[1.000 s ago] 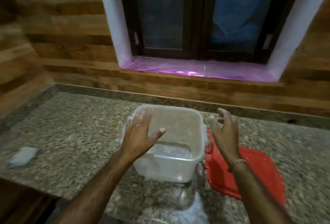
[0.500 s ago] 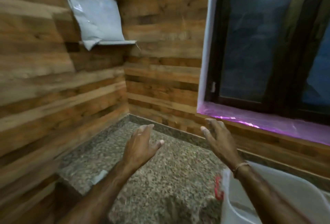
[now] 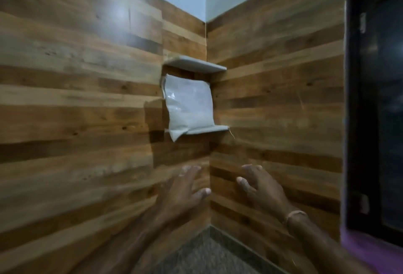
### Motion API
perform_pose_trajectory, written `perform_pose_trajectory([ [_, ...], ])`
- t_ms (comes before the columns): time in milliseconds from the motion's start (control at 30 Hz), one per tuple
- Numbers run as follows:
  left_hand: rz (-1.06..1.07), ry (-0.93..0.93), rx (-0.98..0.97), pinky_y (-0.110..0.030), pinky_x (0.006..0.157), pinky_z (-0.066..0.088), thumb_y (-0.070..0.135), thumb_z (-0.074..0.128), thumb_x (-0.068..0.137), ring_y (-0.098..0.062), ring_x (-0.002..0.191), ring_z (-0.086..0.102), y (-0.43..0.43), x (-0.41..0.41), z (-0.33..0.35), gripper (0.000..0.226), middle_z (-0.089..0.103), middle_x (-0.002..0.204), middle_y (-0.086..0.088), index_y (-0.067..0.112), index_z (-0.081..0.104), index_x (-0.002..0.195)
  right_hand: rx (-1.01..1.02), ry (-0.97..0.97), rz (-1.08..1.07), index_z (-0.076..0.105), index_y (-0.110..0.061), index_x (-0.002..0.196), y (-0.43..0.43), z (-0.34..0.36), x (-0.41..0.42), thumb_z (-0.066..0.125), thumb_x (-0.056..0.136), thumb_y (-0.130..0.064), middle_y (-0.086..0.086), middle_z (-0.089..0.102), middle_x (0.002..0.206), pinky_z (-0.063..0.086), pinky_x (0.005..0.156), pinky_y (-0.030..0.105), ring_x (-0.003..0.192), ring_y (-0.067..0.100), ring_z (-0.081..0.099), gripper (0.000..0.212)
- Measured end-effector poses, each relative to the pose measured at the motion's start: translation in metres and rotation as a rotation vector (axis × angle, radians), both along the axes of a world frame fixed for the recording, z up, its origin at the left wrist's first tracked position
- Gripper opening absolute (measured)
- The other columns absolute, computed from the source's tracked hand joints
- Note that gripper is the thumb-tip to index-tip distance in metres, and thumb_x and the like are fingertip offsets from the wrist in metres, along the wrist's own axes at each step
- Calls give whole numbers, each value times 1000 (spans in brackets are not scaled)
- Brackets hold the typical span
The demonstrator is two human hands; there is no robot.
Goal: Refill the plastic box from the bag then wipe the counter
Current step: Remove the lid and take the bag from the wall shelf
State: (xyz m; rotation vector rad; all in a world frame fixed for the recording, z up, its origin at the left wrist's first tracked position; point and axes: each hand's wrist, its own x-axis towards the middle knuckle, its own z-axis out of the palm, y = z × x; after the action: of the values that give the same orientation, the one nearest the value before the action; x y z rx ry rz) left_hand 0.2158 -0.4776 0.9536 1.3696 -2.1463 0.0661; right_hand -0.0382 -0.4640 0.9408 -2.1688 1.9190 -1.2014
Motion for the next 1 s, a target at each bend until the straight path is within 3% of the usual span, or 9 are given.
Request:
perform_pose_trajectory([
  [167, 30, 136, -209, -47, 108, 45, 69, 58, 83, -22, 135, 48, -97, 30, 119, 74, 51, 149, -1, 31, 45, 145, -144, 33, 27, 58, -23, 139, -111, 106, 39, 66, 99, -35, 0, 59, 130, 56, 93, 34, 105, 15, 63, 42],
  [233, 50, 147, -314, -45, 110, 40, 63, 62, 87, -27, 137, 45, -133, 41, 162, 72, 45, 153, -5, 27, 43, 146, -183, 55, 27, 58, -19, 139, -155, 146, 53, 69, 98, -27, 5, 60, 131, 53, 88, 31, 102, 18, 62, 42],
  [367, 200, -17, -666, -49, 111, 33, 58, 62, 90, -30, 142, 33, -195, 63, 234, 79, 26, 162, -8, 23, 31, 154, -257, 74, 42, 59, -19, 139, -237, 223, 73, 70, 97, -20, 5, 61, 133, 52, 92, 30, 118, 24, 63, 43],
  [467, 207, -74, -603, -48, 102, 41, 59, 62, 91, -30, 134, 46, -243, 71, 270, 78, 41, 154, -9, 20, 35, 152, -294, 91, 70, 55, -20, 145, -287, 267, 88, 69, 98, -15, 6, 57, 142, 53, 100, 33, 127, 26, 59, 50],
  [567, 178, -2, -625, -35, 74, 45, 63, 66, 87, -22, 97, 65, -274, 73, 291, 51, 70, 112, -1, 21, 66, 116, -301, 175, 62, 49, -23, 151, -326, 302, 102, 65, 100, -12, 11, 53, 149, 50, 107, 35, 128, 29, 58, 55],
  [667, 92, 139, -640, -30, 68, 39, 58, 71, 85, -16, 82, 65, -291, 74, 299, 36, 74, 88, 6, 23, 76, 90, -277, 281, 52, 48, -22, 154, -355, 322, 109, 62, 101, -7, 8, 53, 153, 42, 109, 30, 137, 26, 52, 57],
  [800, 47, 184, -654, -26, 61, 35, 52, 72, 87, -14, 82, 64, -308, 81, 299, 28, 74, 90, 8, 25, 78, 90, -203, 354, 37, 58, -21, 146, -381, 334, 110, 58, 101, -6, -1, 55, 127, 47, 81, 26, 113, 18, 54, 48],
  [900, 27, 234, -653, -25, 60, 34, 50, 71, 88, -13, 82, 64, -316, 84, 296, 27, 74, 91, 7, 25, 78, 94, -209, 384, -45, 74, -14, 123, -388, 338, 103, 67, 99, -20, -1, 58, 106, 43, 83, 28, 104, 23, 59, 26],
  [1000, 17, 283, -663, -24, 61, 34, 50, 71, 88, -11, 82, 63, -318, 85, 293, 27, 75, 94, 7, 25, 79, 97, -202, 350, -108, 75, -16, 114, -384, 327, 93, 71, 97, -27, 1, 66, 101, 54, 71, 29, 93, 26, 69, 20],
])
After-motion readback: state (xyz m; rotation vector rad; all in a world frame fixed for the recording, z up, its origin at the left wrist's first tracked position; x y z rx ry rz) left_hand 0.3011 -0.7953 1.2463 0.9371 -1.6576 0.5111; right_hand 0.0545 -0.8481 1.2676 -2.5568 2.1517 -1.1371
